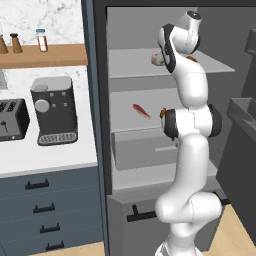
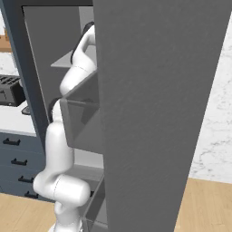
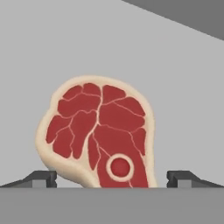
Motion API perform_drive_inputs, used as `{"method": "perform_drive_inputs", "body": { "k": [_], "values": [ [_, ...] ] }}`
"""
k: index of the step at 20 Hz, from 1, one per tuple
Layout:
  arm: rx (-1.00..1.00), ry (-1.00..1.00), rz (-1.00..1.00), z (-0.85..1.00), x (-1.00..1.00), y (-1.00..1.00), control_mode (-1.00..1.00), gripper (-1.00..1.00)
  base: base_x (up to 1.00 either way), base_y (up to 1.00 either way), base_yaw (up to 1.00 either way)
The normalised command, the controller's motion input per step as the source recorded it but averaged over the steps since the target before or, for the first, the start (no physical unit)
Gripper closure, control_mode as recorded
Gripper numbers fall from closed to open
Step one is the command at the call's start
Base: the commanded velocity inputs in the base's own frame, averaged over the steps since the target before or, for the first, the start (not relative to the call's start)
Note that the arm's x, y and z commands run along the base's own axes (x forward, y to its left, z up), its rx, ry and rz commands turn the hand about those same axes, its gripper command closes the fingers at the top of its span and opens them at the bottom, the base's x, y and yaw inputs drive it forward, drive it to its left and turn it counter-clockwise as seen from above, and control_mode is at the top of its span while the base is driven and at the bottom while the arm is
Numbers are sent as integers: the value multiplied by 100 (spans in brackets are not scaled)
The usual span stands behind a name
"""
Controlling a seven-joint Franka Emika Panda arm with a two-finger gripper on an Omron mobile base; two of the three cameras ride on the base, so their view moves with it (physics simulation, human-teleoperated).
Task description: Place one bell pepper and one steak in each tupperware on the nearby counter, to pack two identical lunches.
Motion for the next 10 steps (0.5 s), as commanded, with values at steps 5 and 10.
{"method": "perform_drive_inputs", "body": {
  "k": [5, 10],
  "values": [
    [-2, 0, 11, -14, 0, 17, -100, -100, 0, 0, 0],
    [0, 0, 11, -12, 0, 32, -100, -100, 0, 0, 0]
  ]
}}
